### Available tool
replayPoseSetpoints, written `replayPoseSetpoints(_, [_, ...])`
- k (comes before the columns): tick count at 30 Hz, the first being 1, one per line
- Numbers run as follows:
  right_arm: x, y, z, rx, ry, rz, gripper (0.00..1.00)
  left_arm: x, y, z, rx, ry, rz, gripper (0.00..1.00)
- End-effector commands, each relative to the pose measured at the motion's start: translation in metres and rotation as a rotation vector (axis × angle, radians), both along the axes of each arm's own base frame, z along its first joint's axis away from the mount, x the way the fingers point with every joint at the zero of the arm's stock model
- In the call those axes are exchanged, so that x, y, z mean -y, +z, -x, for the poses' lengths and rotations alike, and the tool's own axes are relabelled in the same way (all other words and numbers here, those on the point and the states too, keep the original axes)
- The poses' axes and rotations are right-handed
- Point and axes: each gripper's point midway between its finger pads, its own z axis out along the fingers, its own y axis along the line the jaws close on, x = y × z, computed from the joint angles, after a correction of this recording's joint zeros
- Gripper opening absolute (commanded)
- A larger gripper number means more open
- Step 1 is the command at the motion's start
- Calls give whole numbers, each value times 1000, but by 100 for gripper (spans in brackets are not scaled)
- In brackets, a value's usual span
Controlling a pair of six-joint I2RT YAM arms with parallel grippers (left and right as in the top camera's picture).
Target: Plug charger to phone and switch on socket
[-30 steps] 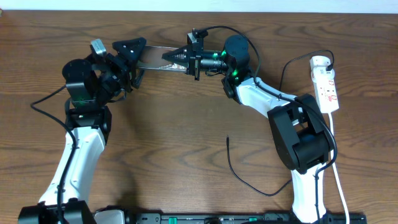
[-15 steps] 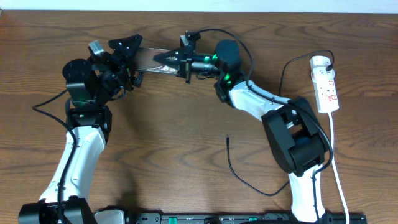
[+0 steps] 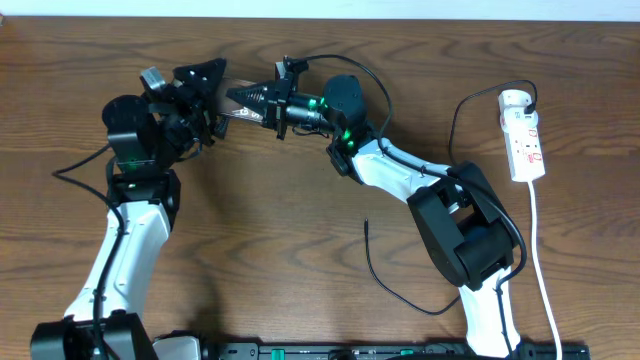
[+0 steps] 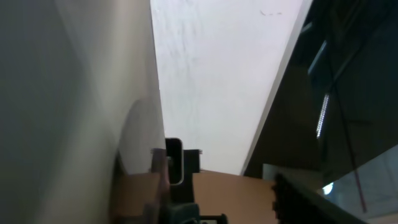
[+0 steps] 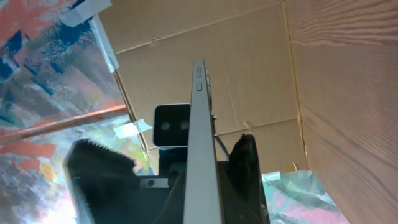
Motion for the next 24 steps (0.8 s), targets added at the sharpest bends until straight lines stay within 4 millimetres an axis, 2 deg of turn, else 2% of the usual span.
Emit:
replayPoseSetpoints(1, [-4, 13, 3, 24, 2, -24, 1, -1, -11, -2, -4, 2, -30, 69])
replayPoseSetpoints(9, [-5, 13, 7, 33, 22, -19, 1, -3, -15, -4, 4, 11, -61, 67])
replayPoseSetpoints(14, [-5, 11, 9, 39, 36, -11, 1, -3, -15, -5, 17, 7, -83, 46])
replayPoseSetpoints(16, [-5, 10, 11, 39, 44, -9, 1, -4, -15, -5, 19, 10, -89, 41])
replayPoseSetpoints(24, [-6, 9, 15, 51, 66, -3, 1, -10, -20, -4, 12, 17, -113, 40])
